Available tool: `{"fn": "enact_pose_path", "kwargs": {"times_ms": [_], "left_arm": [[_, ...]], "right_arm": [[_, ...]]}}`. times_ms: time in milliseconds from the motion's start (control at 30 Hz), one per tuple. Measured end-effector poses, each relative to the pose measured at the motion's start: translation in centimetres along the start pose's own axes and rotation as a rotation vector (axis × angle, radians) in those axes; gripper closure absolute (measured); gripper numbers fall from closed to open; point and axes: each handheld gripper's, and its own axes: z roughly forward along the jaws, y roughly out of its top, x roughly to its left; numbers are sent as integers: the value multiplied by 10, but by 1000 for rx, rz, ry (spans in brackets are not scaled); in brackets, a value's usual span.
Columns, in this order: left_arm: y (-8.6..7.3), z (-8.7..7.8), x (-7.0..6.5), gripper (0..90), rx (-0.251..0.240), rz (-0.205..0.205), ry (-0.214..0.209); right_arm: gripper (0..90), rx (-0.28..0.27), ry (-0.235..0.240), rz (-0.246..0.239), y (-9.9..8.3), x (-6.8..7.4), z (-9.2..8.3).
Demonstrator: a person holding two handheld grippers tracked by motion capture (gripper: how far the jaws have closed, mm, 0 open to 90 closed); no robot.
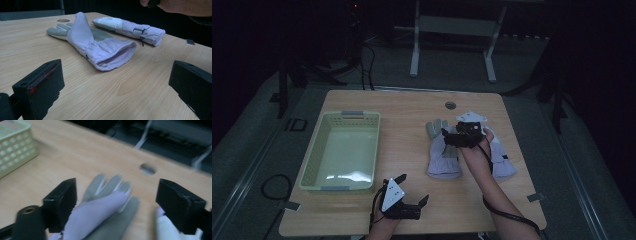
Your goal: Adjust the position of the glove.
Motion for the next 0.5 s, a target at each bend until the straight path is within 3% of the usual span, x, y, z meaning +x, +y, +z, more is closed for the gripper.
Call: {"fn": "enact_pose_path", "kwargs": {"times_ms": [100,200,300,500], "left_arm": [[0,0,0,1,1,1,-2],[0,0,0,0,-1,0,-4],[0,0,0,0,-1,3,-5],[0,0,0,1,-1,2,-7]], "right_arm": [[176,31,77,48,-2,-1,9],[144,77,90,101,-6,0,19],[121,80,88,121,-10,3,26],[147,159,47,155,-20,7,39]]}}
